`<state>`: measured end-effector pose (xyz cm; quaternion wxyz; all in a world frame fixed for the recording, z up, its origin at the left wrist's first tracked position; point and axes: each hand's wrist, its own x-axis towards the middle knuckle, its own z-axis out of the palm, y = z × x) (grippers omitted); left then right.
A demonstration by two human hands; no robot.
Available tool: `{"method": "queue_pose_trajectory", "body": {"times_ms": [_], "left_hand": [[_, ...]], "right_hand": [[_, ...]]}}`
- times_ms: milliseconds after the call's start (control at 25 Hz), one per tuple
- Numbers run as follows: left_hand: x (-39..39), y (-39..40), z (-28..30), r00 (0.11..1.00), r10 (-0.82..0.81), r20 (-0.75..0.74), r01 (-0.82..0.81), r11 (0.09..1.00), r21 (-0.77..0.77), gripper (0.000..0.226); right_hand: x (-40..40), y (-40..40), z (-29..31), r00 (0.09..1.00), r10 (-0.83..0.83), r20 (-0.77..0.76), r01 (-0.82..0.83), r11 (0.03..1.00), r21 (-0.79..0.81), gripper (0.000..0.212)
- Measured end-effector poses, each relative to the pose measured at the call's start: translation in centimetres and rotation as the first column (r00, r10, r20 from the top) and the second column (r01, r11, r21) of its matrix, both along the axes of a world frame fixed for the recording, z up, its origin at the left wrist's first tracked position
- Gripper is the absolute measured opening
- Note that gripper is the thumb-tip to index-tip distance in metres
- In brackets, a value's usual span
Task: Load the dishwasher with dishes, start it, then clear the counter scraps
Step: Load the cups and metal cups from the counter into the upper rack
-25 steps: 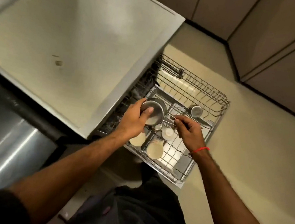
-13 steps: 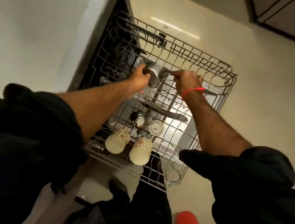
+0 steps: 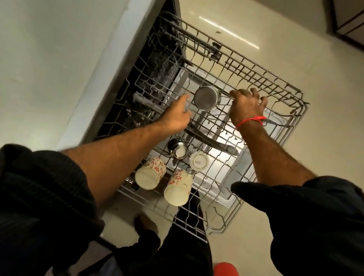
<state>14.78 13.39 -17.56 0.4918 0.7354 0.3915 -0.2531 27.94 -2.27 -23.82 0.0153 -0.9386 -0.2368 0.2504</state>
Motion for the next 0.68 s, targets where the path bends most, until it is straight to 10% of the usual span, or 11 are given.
{"method": "queue_pose_trajectory", "body": {"times_ms": [320, 680], "left_hand": [[-10.6, -1.3, 7.2, 0.953, 0.119, 0.278, -0.173, 0.969, 0.178, 0.054], [-33.5, -0.6, 15.1, 0.696, 0.088, 0.713, -0.461, 0.816, 0.349, 0.041]], "right_hand": [[-11.3, 2.1, 7.3, 0.999, 0.035, -0.003, -0.031, 0.898, 0.439, 0.038], [-31.3, 8.9, 18.9, 0.923, 0.321, 0.21, -0.362, 0.547, 0.754, 0.039]]}}
